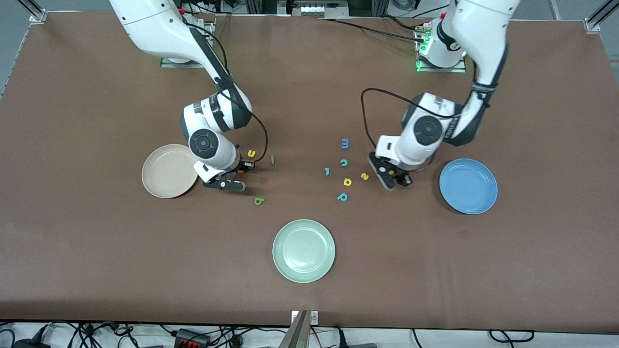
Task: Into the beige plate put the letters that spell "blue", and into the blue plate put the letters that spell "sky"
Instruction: 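Drop the orange e on the beige plate while the left gripper drops k, then grasp the yellow u with the right gripper while the left gripper grasps y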
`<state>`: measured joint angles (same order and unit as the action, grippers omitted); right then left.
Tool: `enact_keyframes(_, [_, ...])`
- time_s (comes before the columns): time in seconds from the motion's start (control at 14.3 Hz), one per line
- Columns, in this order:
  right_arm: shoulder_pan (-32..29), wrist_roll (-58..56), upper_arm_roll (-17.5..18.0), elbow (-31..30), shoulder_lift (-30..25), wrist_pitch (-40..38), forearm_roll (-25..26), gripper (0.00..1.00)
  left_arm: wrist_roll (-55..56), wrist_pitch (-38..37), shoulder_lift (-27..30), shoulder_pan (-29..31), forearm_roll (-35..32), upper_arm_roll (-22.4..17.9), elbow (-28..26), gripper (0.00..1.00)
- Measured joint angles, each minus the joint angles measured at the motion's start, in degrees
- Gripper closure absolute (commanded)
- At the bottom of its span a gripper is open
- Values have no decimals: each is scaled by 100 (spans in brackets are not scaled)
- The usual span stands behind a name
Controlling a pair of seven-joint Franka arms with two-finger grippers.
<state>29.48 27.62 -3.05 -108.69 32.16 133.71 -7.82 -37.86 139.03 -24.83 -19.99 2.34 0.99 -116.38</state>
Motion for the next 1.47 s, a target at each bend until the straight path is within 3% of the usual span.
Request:
enact_keyframes(0.21, [-337,-86,-97,51,-409,-480,7,85,-53,-909,216,811,0,-42,376,89])
enact_keyframes(0.49, [-1540,-1267,-185,-28,-729,-1277,9,84,234,-1037,197,1879,1,-66,456,86])
enact_keyframes(0.56, [-1797,-1492,-190,-108,-723,-1323,10,84,355,-1057,150,2007,1,-67,444,74])
enact_keyframes(0.63, [-1954,-1618,-191,-214,-718,-1327,10,84,480,-1068,84,2049,1,-65,430,34])
enact_keyframes(0.7, [-2011,-1665,-195,-326,-710,-1321,10,81,615,-1071,5,2044,1,-52,420,3])
enact_keyframes(0.84, [-1988,-1666,-183,-527,-691,-1222,11,75,793,-1071,-125,2041,1,-14,419,0])
enact_keyframes(0.98, [-1958,-1680,-170,-694,-642,-952,17,0,903,-1071,-140,2037,1,26,436,0])
enact_keyframes(1.26, [-1927,-1747,-157,-710,-633,-790,18,0,2039,-1271,-114,1802,3,383,471,0])
enact_keyframes(1.47, [-1646,-1581,-101,-653,-890,-938,13,0,3347,-1421,-107,1598,3,949,427,0])
